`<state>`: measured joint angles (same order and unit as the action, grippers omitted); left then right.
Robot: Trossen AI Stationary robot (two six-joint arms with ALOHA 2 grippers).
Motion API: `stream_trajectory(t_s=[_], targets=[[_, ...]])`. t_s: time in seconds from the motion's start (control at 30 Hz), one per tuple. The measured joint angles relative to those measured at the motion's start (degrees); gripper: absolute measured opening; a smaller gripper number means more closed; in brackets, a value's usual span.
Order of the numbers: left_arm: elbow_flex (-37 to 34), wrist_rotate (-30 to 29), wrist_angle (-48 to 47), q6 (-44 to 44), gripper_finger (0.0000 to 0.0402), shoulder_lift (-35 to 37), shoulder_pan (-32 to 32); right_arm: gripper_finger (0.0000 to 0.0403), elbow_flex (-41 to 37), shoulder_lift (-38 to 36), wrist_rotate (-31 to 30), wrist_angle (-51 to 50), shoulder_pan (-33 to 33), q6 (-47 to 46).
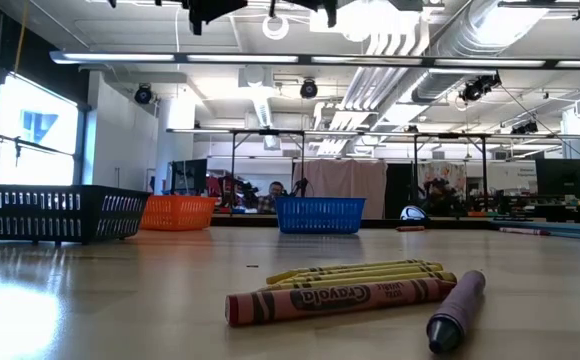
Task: Sort crayons
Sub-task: Put the violet crayon into the black bin
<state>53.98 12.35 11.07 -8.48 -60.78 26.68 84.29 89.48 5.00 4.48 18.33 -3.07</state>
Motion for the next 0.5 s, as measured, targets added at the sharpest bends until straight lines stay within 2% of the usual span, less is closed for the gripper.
stream_trajectory(t_s=[0.27, 0.5], targets=[[0.0, -2.2, -0.6, 0.1, 0.0217, 0.0, 0.0, 0.0009, 7.4, 4.7, 1.7, -5.6, -0.6, 2.7], [0.0, -2.7, -0.9, 0.0, 0.0217, 0.0, 0.0, 0.0009, 8.7, 5.5, 2.0, -5.6, -2.6, 8.0]])
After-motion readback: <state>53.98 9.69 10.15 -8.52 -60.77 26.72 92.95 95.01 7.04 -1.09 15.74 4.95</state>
